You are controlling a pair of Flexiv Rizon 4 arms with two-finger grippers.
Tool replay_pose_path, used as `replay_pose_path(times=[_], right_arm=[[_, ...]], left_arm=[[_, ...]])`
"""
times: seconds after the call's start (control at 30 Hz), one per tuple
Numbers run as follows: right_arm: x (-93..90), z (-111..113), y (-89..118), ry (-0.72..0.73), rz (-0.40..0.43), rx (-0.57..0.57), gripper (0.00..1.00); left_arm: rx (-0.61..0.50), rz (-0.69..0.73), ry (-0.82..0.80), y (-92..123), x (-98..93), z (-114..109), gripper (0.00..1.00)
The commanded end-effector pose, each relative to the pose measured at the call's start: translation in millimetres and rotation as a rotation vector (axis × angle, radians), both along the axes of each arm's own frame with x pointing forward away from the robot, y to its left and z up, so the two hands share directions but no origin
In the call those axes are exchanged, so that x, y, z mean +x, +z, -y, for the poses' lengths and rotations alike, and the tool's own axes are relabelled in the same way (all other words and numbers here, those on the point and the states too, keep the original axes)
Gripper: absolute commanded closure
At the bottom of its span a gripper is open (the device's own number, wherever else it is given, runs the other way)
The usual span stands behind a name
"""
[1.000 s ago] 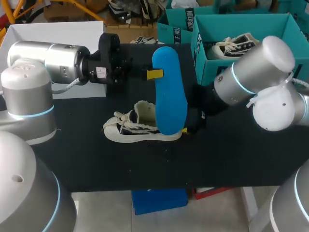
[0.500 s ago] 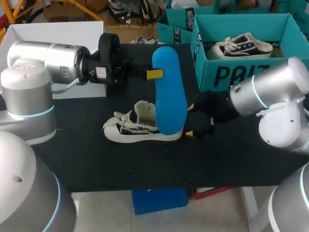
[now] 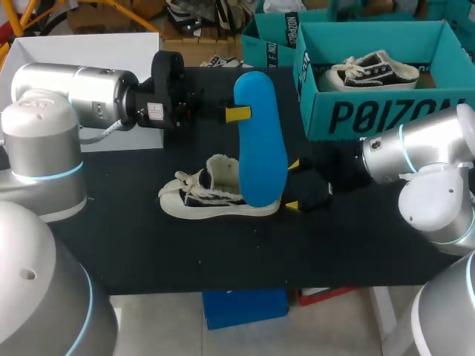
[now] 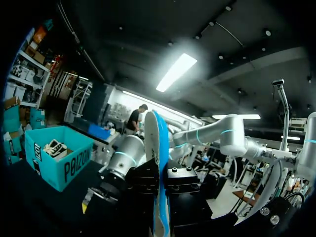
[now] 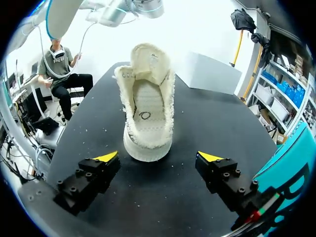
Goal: Take the shoe out of the shoebox, open the shoe tongue, remove and reinsert the insole, then place the shoe into the shoebox
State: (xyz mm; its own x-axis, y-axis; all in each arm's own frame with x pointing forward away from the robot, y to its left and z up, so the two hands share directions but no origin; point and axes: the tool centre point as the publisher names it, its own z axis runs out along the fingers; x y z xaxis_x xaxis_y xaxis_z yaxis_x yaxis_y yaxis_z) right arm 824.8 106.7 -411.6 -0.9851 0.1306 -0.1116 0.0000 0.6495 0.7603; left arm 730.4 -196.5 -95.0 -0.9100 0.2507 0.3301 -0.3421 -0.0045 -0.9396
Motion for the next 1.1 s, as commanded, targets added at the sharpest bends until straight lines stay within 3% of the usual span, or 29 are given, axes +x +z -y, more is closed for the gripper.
replay_pose_path(times=[0.03,0.5,0.77,1.1], right_arm=[[0.2,-1.6,3.0,0.001,-0.001,-0.020,0.00],[16.4,-4.7,29.7,0.063,-0.020,-0.259,0.00],[31.6,-19.9,41.9,0.125,-0.051,-0.497,0.00],[43.2,-48.1,44.2,0.160,-0.093,-0.692,0.00]], left_arm=[[0.000,0.002,0.005,-1.0,-1.1,1.5,1.00],[0.000,0.002,0.005,-1.0,-1.1,1.5,1.00],[0.000,0.002,0.005,-1.0,-1.1,1.5,1.00],[0.000,0.002,0.005,-1.0,-1.1,1.5,1.00]])
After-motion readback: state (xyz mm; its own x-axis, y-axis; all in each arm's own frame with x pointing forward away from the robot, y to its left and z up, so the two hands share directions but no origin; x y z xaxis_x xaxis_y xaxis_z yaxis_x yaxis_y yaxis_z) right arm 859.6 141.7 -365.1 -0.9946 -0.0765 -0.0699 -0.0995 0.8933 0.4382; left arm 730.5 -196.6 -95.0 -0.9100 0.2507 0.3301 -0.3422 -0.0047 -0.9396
